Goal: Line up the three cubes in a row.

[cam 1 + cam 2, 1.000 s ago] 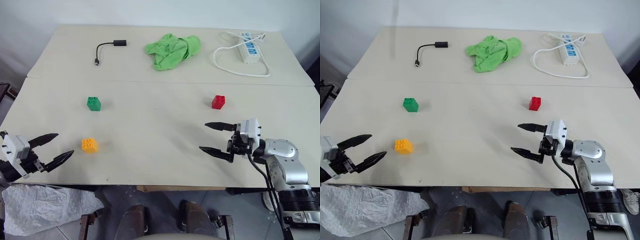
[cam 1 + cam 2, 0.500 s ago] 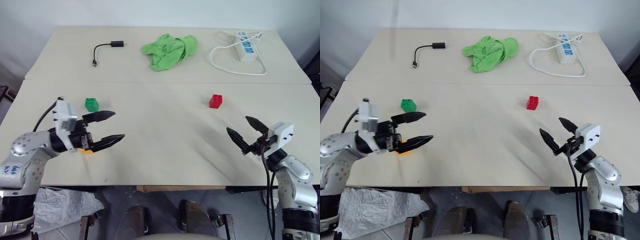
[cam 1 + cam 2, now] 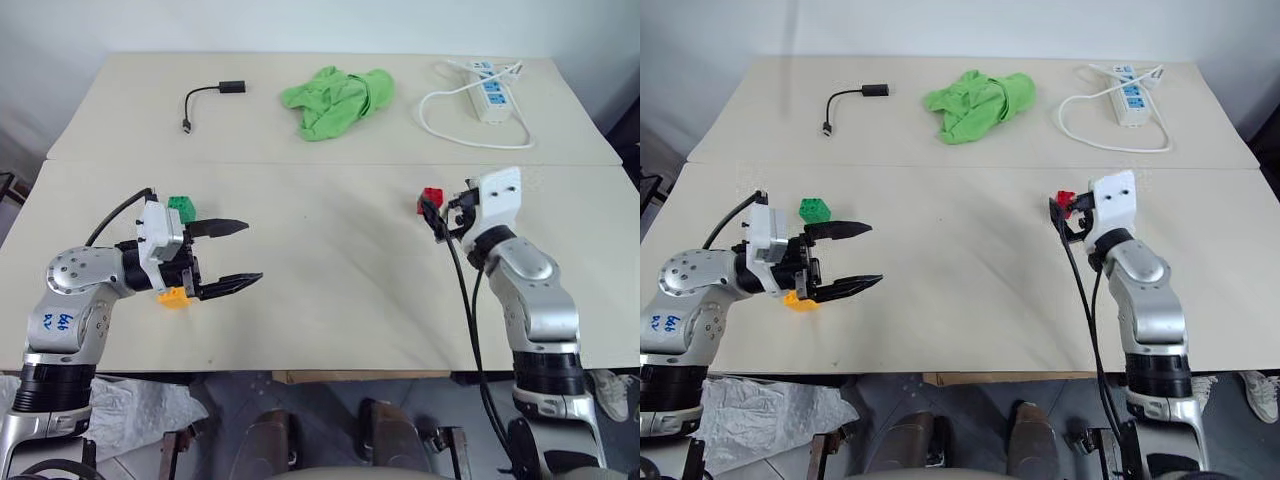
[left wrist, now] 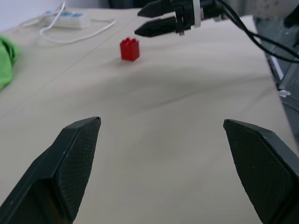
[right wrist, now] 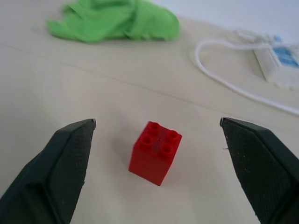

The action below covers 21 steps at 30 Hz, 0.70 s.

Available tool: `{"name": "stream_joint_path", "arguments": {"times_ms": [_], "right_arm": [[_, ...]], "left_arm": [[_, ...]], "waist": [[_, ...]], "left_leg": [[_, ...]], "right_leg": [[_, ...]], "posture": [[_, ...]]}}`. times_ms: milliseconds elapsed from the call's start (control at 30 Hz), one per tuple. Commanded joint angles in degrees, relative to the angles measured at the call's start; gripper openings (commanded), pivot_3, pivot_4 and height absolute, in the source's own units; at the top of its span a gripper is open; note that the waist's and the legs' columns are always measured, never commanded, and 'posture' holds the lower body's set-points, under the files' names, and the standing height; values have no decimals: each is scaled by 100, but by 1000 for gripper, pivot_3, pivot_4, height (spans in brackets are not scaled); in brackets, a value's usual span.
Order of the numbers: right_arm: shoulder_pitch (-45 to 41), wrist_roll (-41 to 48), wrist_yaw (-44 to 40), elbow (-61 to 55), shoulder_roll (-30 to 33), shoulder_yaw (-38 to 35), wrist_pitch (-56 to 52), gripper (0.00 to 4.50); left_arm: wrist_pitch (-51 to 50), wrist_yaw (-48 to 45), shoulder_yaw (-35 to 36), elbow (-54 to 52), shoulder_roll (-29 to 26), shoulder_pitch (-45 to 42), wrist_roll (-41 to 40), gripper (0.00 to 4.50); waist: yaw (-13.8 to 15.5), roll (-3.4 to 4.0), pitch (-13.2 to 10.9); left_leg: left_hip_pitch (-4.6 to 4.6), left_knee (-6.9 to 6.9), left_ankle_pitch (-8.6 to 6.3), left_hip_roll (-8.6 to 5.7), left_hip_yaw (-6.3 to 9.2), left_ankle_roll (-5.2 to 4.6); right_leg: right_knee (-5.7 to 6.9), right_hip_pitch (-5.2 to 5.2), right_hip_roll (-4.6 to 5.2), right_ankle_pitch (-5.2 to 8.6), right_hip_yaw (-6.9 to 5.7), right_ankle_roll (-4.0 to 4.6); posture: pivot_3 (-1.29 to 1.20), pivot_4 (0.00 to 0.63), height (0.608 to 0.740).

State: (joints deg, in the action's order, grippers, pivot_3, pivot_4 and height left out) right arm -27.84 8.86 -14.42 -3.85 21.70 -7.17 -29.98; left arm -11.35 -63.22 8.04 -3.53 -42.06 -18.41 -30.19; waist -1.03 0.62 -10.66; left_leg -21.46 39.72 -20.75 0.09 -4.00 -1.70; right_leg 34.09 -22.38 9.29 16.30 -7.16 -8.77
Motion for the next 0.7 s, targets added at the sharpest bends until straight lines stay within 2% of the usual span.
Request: {"name": "stream_joint_path", "arguments": {"times_ms": [33,333,433,667,700], "right_arm": [[-487,-108,339,196,-112,14,-481,4500],[-1160,-211,900,1225,-424,-15,-916,4500],[-1220,-153,953,1232,-525,-71,-981,3906],[-1203,-30,891,1018,-605,-129,-1252,1492],[-1193,8,789,976,-534,-129,-1293,1472]], "left_arm": [[5,237,245,80,142,-34,-67,4478],[32,405,394,-23,154,161,-32,4478],[33,445,442,-79,161,244,-26,4500],[42,552,495,-277,178,435,-44,4500],[57,571,527,-277,176,476,-37,4500]], "waist": [[-11,0,0],[-65,0,0],[-66,0,0],[-63,0,0],[-64,0,0]], "left_leg": [[-2,0,1,-3,-2,-1],[-4,-8,1,-2,-4,-2],[-4,-8,1,-2,-4,-2],[-4,-8,1,-2,-4,-2],[-4,-8,1,-3,-4,-2]], "right_leg": [[2,-3,2,0,2,0],[2,-8,1,0,-5,0],[2,-9,1,0,-4,0],[2,-9,1,0,-3,0],[2,-9,1,0,-3,0]], "posture": [[0,150,740],[0,150,740],[0,150,740],[0,150,740],[0,150,740]]}}
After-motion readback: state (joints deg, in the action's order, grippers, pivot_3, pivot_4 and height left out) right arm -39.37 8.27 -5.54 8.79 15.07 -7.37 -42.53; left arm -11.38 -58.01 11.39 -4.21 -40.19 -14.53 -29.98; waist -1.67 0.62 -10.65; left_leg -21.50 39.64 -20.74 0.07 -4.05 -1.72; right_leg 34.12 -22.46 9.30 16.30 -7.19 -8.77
